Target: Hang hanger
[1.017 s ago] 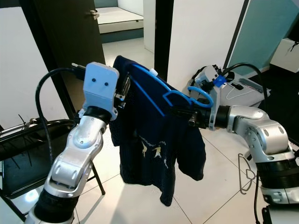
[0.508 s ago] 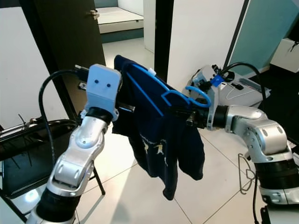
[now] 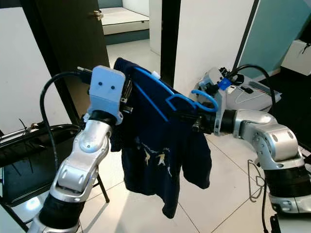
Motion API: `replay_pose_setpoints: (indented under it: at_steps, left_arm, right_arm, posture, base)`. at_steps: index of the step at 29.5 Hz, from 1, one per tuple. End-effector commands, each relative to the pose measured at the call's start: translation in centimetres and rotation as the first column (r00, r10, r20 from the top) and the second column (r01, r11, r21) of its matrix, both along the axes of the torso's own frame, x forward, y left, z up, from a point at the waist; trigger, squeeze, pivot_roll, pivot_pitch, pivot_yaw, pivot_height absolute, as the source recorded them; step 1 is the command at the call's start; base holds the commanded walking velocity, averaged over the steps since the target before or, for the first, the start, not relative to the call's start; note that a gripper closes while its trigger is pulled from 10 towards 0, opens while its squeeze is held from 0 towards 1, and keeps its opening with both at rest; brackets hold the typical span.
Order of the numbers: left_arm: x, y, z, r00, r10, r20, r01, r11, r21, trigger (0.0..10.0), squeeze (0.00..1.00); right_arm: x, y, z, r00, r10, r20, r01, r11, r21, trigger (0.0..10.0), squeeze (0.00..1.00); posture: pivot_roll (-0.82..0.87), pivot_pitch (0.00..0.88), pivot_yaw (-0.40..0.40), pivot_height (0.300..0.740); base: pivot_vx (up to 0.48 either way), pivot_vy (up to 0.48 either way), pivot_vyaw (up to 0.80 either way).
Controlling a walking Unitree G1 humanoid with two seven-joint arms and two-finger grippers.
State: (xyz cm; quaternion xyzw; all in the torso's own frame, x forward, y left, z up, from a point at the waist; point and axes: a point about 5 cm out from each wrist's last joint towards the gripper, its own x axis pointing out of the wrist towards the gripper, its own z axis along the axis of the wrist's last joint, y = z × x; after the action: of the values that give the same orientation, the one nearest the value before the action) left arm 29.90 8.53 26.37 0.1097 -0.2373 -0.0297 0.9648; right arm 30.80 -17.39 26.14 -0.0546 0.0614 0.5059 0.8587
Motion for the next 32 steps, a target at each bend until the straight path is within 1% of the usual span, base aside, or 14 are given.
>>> replay_pose_setpoints:
  at_steps: [1,11,12,23,24,25,27,28,30,31,32]
  left_arm:
    - [0.21,-0.23,-0.17,1.0,0.008,-0.011,-0.008,1.0,-0.005,10.0,0.0]
    - [0.42,-0.24,0.09,1.0,0.015,0.001,-0.015,1.0,-0.003,10.0,0.0]
    - [0.43,-0.17,0.17,1.0,0.017,0.007,-0.017,1.0,-0.005,0.0,0.0]
    - [0.4,0.2,0.32,1.0,0.023,0.016,-0.023,1.0,-0.008,0.0,0.0]
    - [0.39,0.22,0.29,1.0,0.016,0.012,-0.016,1.0,-0.006,9.7,0.0]
    - [0.35,0.18,0.24,1.0,0.008,0.012,-0.008,1.0,0.002,10.0,0.0]
    - [0.33,0.18,0.15,1.0,0.003,0.01,-0.003,1.0,0.005,10.0,0.0]
    - [0.31,0.18,0.1,1.0,-0.001,0.01,0.001,1.0,0.007,3.9,0.0]
    - [0.31,0.2,0.08,1.0,-0.002,0.011,0.002,1.0,0.007,3.9,0.0]
    - [0.31,0.2,0.09,1.0,-0.004,0.013,0.004,1.0,0.007,0.0,0.0]
    - [0.29,0.21,0.17,1.0,-0.005,0.018,0.005,1.0,0.005,0.0,0.0]
  right_arm:
    - [-0.66,0.78,0.86,0.998,0.061,0.032,-0.062,0.998,0.029,0.0,0.0]
    - [-1.2,1.09,0.65,0.995,0.096,0.023,-0.096,0.995,0.034,0.0,0.0]
    - [-1.24,1.08,0.63,0.995,0.097,0.022,-0.098,0.995,0.034,0.0,0.0]
    - [-0.96,0.82,0.43,0.997,0.071,0.014,-0.071,0.997,0.027,0.0,0.0]
    - [-0.85,0.72,0.39,0.998,0.062,0.013,-0.062,0.998,0.025,0.0,0.0]
    - [-0.78,0.64,0.37,0.998,0.055,0.012,-0.055,0.998,0.023,0.0,0.0]
    - [-0.72,0.59,0.37,0.999,0.051,0.013,-0.051,0.998,0.022,0.0,0.0]
    - [-0.7,0.57,0.4,0.999,0.049,0.014,-0.05,0.999,0.022,0.0,0.0]
    - [-0.7,0.58,0.42,0.999,0.049,0.014,-0.05,0.999,0.022,0.0,0.0]
    - [-0.7,0.58,0.45,0.999,0.049,0.015,-0.05,0.999,0.023,0.0,0.0]
    - [-0.68,0.57,0.46,0.999,0.048,0.015,-0.049,0.999,0.023,0.0,0.0]
  posture:
    - [-0.03,0.0,-0.024,0.74]
    - [-0.04,0.0,-0.021,0.74]
    - [-0.04,0.0,-0.022,0.74]
    - [-0.03,0.0,-0.023,0.74]
    - [-0.03,0.0,-0.024,0.74]
    - [-0.03,0.0,-0.024,0.74]
    - [-0.03,0.0,-0.022,0.74]
    - [-0.03,0.0,-0.022,0.74]
    - [-0.03,0.0,-0.022,0.74]
    - [-0.03,0.0,-0.022,0.74]
    - [-0.03,0.0,-0.022,0.74]
  base:
    - [0.0,0.0,0.0]
    - [0.0,0.0,0.0]
    - [0.0,0.0,0.0]
    - [0.0,0.0,0.0]
    - [0.0,0.0,0.0]
    - [0.0,0.0,0.0]
    - [0.0,0.0,0.0]
    - [0.0,0.0,0.0]
    - [0.0,0.0,0.0]
    - [0.0,0.0,0.0]
    - [0.0,0.0,0.0]
